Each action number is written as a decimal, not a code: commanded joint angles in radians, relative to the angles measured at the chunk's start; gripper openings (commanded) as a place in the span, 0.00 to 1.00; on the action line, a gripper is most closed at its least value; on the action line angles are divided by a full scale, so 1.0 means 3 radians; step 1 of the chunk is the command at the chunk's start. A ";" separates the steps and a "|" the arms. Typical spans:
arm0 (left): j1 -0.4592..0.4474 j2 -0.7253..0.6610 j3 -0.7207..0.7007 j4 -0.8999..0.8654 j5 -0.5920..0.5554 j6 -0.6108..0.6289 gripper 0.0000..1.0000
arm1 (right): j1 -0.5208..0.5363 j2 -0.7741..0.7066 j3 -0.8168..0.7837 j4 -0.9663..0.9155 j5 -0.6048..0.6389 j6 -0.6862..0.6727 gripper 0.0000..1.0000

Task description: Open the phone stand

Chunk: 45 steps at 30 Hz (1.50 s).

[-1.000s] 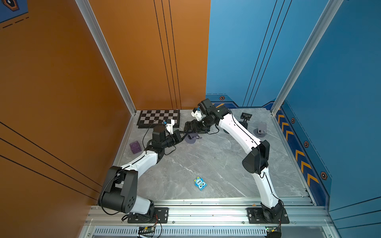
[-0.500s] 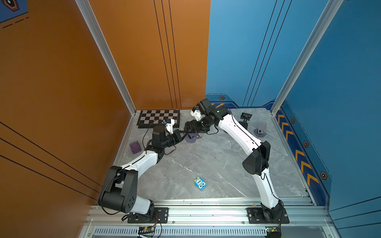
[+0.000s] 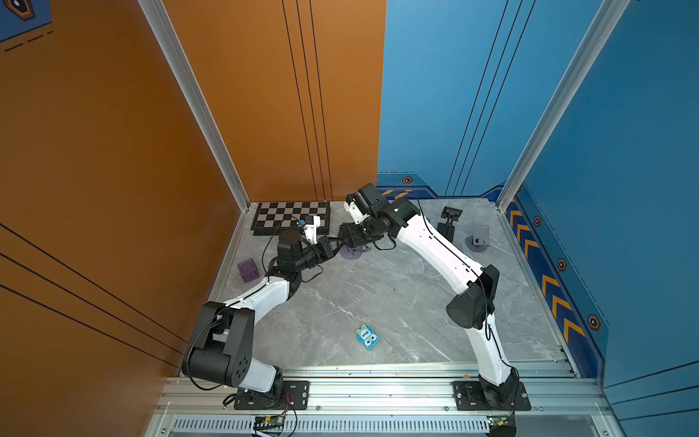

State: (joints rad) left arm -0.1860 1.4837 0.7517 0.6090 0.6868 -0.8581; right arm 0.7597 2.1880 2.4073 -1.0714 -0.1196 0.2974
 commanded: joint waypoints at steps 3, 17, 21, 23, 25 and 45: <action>0.0204 0.0245 -0.0192 -0.0480 -0.0378 0.0017 0.00 | -0.0026 -0.0545 0.0190 -0.0023 0.0402 -0.0181 0.45; 0.0252 0.0481 -0.0164 -0.0478 -0.0378 0.0042 0.00 | -0.0022 -0.0669 0.0262 -0.0013 0.0430 -0.0216 0.45; 0.0257 0.0515 -0.0154 -0.0481 -0.0382 0.0048 0.00 | -0.0022 -0.0700 0.0271 -0.0013 0.0414 -0.0211 0.45; 0.0265 0.0526 -0.0159 -0.0481 -0.0381 0.0053 0.00 | -0.0022 -0.0721 0.0271 -0.0015 0.0414 -0.0211 0.45; 0.0272 0.0536 -0.0164 -0.0480 -0.0380 0.0053 0.00 | -0.0021 -0.0750 0.0262 -0.0015 0.0409 -0.0212 0.45; 0.0360 0.0602 -0.0129 -0.0480 -0.0416 0.0007 0.00 | 0.0092 -0.1162 -0.0019 -0.0044 0.0531 -0.0220 0.45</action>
State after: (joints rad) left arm -0.1749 1.5658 0.7719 0.7654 0.8001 -0.8833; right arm 0.7841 2.0789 2.3600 -1.0634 -0.0238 0.2584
